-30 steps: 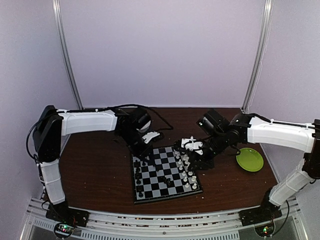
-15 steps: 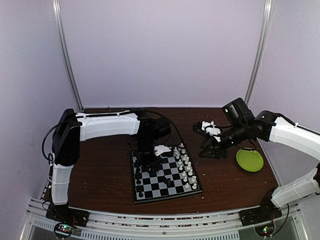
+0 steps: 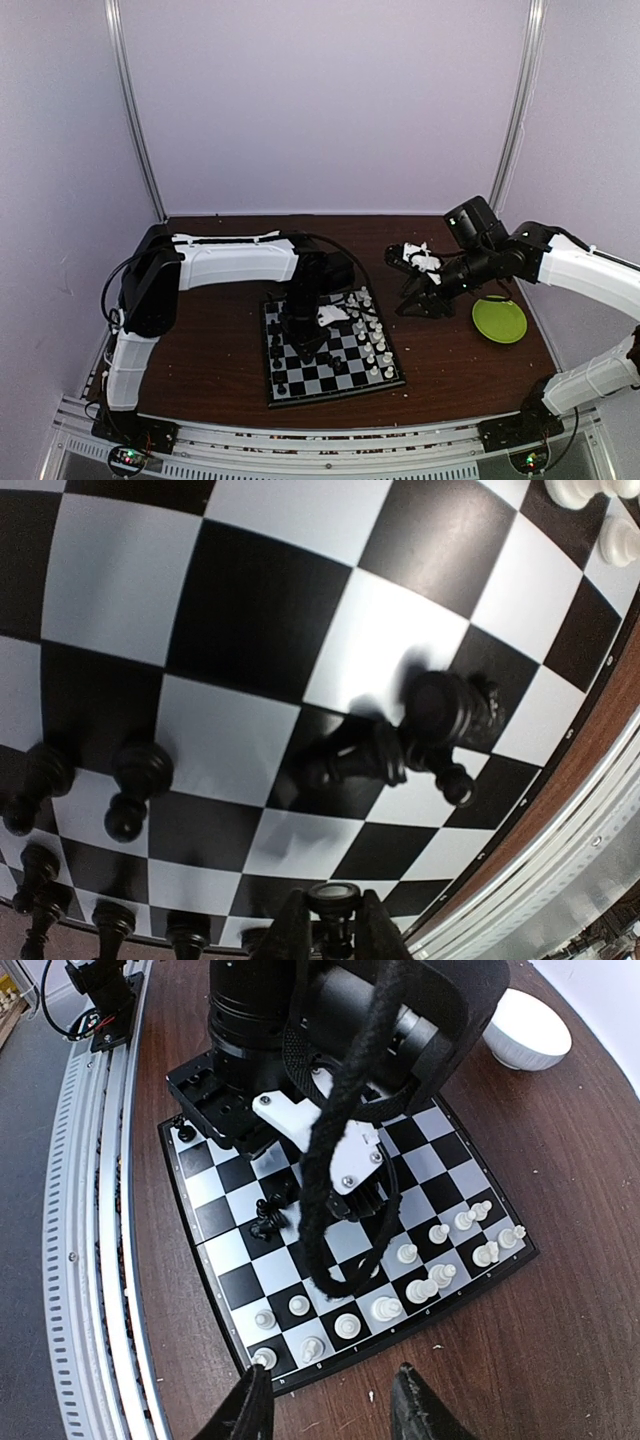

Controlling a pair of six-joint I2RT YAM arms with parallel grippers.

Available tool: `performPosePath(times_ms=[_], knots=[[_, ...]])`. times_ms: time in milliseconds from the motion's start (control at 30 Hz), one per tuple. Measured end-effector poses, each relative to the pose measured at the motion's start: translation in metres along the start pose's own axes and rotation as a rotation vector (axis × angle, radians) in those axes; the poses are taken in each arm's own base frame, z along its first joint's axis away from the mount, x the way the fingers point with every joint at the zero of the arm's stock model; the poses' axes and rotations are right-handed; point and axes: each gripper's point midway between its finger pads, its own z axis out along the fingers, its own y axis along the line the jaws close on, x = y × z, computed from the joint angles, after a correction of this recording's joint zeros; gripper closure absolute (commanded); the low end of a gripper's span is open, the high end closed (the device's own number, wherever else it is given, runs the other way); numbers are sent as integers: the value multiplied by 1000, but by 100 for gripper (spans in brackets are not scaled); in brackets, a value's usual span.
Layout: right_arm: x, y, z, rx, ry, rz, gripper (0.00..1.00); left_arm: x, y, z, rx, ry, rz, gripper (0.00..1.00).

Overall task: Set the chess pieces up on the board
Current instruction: Pick up the pawn from the chess pile.

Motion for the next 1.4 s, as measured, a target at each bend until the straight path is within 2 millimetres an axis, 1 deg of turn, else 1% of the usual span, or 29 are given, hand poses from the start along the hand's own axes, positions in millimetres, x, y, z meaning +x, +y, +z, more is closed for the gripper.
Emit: performPosePath(times_ms=[133,200,367,467,600,800,867,1000,1100,1167,1200,1233,1267,1400], knots=[[1,0,1,-3,3,2,59,-3,2,2,-8,2,3,77],[1,0,1,-3,3,2,59,-4,3,4,-11,5,4,72],[2,0,3,-7,7,5,59,-5,3,4,-14,5,5,69],[2,0,4,-9,9,6,59,-5,3,4,-14,3,5,64],[3,0,5,-11,13,8,59,-8,2,2,-9,-13,12,63],[4,0,6,-14,17,11,59,-14,-2,-8,0,-58,22,62],[4,0,6,-14,17,11,59,-16,-4,-14,6,-81,28,66],[3,1,6,-20,14,11,59,-17,-8,-30,23,-135,37,79],[3,2,6,-30,9,11,59,-14,-7,-44,41,-176,32,89],[2,3,6,-35,7,11,60,-13,-4,-51,50,-199,23,91],[2,4,6,-38,5,11,60,-13,-1,-54,52,-210,18,89],[2,4,6,-40,4,11,60,-13,1,-56,50,-223,13,84],[2,4,6,-42,3,11,60,-14,4,-58,46,-238,11,80],[2,6,7,-50,2,13,60,-18,16,-58,9,-281,-6,73]])
